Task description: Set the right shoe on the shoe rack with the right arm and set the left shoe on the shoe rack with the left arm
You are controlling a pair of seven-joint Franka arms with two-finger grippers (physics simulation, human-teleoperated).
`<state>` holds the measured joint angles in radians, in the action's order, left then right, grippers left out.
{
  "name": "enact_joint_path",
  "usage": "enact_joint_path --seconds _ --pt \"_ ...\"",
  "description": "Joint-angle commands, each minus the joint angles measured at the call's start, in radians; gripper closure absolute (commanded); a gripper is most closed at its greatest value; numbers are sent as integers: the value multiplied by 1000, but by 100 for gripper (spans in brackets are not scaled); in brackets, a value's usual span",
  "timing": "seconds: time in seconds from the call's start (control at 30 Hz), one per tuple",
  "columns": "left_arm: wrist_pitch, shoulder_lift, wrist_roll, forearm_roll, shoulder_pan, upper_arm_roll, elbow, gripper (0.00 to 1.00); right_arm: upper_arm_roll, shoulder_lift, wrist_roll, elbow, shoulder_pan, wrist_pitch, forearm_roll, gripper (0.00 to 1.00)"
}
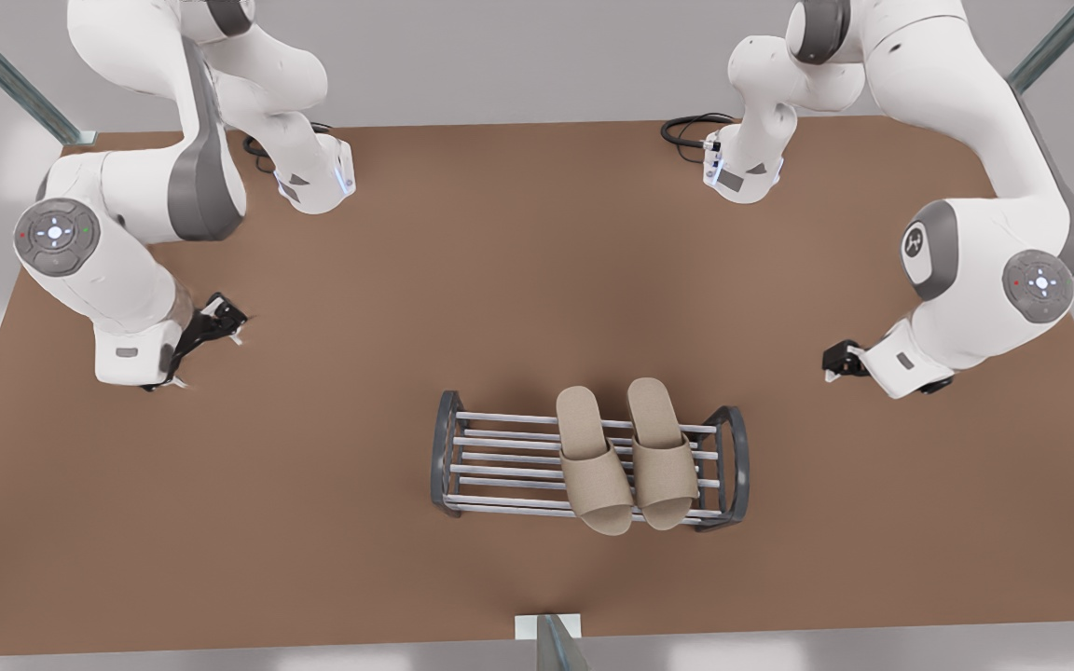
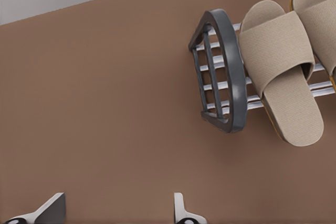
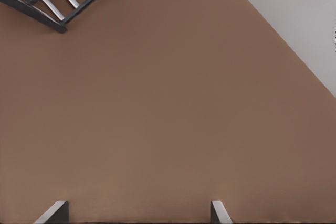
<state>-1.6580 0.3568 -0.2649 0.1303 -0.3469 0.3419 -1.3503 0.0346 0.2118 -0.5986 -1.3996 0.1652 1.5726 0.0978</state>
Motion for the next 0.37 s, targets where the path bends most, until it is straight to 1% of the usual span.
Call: enact_joint_path --seconds 0.0,0.1,0.23,0.33 --pt "-3 1 -4 -3 0 2 0 0 1 6 562 5 -6 -52 11 0" --pt "-5 1 -5 -4 0 0 0 0 -1 14 559 5 -6 -48 -4 0" --pt "-5 1 -5 -4 0 0 0 0 -1 15 560 4 -29 -46 -81 0" --pt "-6 1 -5 -4 0 0 0 0 -1 18 562 4 -29 -46 -79 0"
